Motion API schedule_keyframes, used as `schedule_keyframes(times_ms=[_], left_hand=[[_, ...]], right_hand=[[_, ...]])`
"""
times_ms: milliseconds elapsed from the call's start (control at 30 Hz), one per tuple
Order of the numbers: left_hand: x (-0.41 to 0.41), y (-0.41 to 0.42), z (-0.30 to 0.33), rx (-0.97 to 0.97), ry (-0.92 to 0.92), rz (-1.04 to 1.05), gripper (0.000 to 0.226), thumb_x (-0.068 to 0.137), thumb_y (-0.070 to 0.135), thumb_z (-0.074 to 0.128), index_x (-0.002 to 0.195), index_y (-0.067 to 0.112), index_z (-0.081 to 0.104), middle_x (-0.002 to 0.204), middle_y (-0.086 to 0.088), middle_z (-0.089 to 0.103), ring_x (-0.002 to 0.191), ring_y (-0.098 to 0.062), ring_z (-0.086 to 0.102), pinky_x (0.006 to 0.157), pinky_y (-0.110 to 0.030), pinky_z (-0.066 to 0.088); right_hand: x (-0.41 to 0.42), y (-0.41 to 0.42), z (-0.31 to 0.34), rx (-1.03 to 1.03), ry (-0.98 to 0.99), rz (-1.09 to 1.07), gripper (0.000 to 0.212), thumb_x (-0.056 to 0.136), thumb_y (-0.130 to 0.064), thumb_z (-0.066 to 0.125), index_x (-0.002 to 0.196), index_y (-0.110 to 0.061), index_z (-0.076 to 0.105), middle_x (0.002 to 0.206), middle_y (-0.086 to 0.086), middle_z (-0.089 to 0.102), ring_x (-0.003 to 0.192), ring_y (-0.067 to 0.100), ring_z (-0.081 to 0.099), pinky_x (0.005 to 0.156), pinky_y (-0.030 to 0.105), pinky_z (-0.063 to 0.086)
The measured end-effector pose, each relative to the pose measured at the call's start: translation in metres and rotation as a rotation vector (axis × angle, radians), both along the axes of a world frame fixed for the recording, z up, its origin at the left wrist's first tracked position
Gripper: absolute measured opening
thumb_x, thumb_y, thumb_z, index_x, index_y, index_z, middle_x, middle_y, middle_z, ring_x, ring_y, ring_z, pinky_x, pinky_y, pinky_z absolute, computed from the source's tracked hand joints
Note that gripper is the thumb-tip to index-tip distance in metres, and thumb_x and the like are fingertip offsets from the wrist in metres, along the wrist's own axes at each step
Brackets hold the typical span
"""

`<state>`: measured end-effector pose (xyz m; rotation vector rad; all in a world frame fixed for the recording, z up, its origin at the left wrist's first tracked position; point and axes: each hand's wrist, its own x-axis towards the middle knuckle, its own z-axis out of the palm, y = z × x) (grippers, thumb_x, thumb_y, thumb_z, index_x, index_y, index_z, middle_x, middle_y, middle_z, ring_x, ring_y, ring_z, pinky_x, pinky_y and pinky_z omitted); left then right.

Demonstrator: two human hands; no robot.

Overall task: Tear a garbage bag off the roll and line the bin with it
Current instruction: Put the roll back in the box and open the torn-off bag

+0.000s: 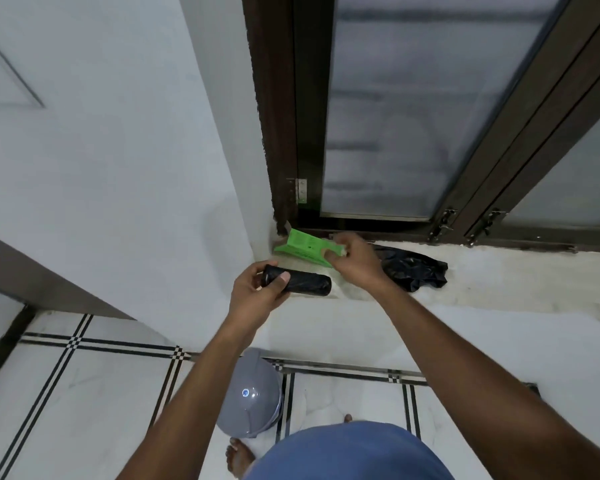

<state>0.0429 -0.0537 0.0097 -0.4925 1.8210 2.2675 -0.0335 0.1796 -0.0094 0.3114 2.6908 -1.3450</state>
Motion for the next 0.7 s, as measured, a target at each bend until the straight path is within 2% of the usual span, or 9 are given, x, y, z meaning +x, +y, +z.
schedule_keyframes(times_ms=[67,133,233,267,333,367,433,533,700], left_hand=[[0.006,-0.002,-0.001,-0.016,0.012,0.048,0.028,0.099,0.004,0.080,0.125,0.011,0.074,0.127,-0.027,0.066,0.114,-0.031,0.075,0.088,-0.032,0.068],[0.011,-0.004,0.000,-0.036,0.024,0.073,0.027,0.099,0.004,0.080,0.125,0.012,0.074,0.125,-0.023,0.066,0.114,-0.032,0.074,0.086,-0.030,0.068],[0.016,-0.007,0.005,-0.076,0.037,0.084,0.030,0.100,0.005,0.079,0.128,0.012,0.073,0.133,-0.027,0.065,0.124,-0.037,0.073,0.089,-0.031,0.068],[0.016,-0.008,0.007,-0.089,0.045,0.085,0.031,0.099,0.005,0.080,0.129,0.012,0.073,0.134,-0.027,0.065,0.125,-0.037,0.072,0.090,-0.030,0.068],[0.015,-0.010,0.011,-0.116,0.071,0.072,0.032,0.100,0.005,0.079,0.130,0.013,0.073,0.134,-0.026,0.065,0.120,-0.034,0.074,0.091,-0.031,0.068],[0.014,-0.011,0.013,-0.139,0.089,0.060,0.032,0.100,0.006,0.079,0.130,0.014,0.073,0.133,-0.024,0.066,0.115,-0.030,0.075,0.092,-0.032,0.068],[0.011,-0.011,0.017,-0.191,0.120,0.027,0.032,0.100,0.009,0.080,0.130,0.019,0.073,0.132,-0.020,0.067,0.108,-0.027,0.077,0.097,-0.038,0.068],[0.007,-0.006,0.019,-0.248,0.134,-0.024,0.031,0.098,0.013,0.083,0.125,0.025,0.075,0.128,-0.016,0.068,0.111,-0.040,0.077,0.101,-0.049,0.066],[0.001,0.005,0.024,-0.286,0.162,-0.110,0.030,0.095,0.020,0.086,0.122,0.031,0.077,0.123,-0.008,0.071,0.118,-0.036,0.074,0.101,-0.052,0.066]], right_hand=[[-0.028,-0.005,-0.014,0.210,0.037,0.202,0.084,0.081,-0.043,0.091,0.154,-0.015,0.060,0.149,0.010,0.067,0.135,0.034,0.063,0.113,0.041,0.051],[-0.046,-0.013,-0.020,0.387,0.025,0.368,0.096,0.078,-0.043,0.092,0.162,-0.019,0.051,0.152,0.012,0.064,0.137,0.042,0.058,0.113,0.050,0.049],[-0.055,-0.020,-0.029,0.513,0.085,0.432,0.070,0.087,-0.031,0.082,0.152,-0.023,0.058,0.142,0.012,0.071,0.130,0.045,0.062,0.102,0.049,0.053],[-0.054,-0.020,-0.030,0.478,0.116,0.412,0.062,0.087,-0.025,0.080,0.147,-0.021,0.062,0.135,0.013,0.074,0.125,0.045,0.066,0.097,0.046,0.055],[-0.048,-0.014,-0.033,0.301,0.166,0.357,0.065,0.087,-0.015,0.081,0.148,-0.014,0.059,0.129,0.017,0.077,0.119,0.044,0.071,0.086,0.039,0.054],[-0.043,-0.010,-0.033,0.208,0.178,0.321,0.073,0.088,-0.012,0.082,0.154,-0.012,0.052,0.133,0.017,0.075,0.121,0.042,0.071,0.086,0.036,0.052],[-0.029,-0.004,-0.028,0.078,0.193,0.256,0.093,0.090,-0.012,0.085,0.167,-0.017,0.033,0.150,0.013,0.065,0.133,0.033,0.065,0.099,0.037,0.053],[-0.005,0.001,-0.024,0.032,0.191,0.218,0.108,0.095,-0.016,0.086,0.171,-0.031,0.011,0.162,0.013,0.056,0.138,0.032,0.063,0.110,0.050,0.057],[0.016,0.003,-0.023,0.069,0.195,0.175,0.103,0.096,-0.017,0.085,0.166,-0.033,0.011,0.157,0.017,0.060,0.131,0.038,0.070,0.102,0.054,0.062]])
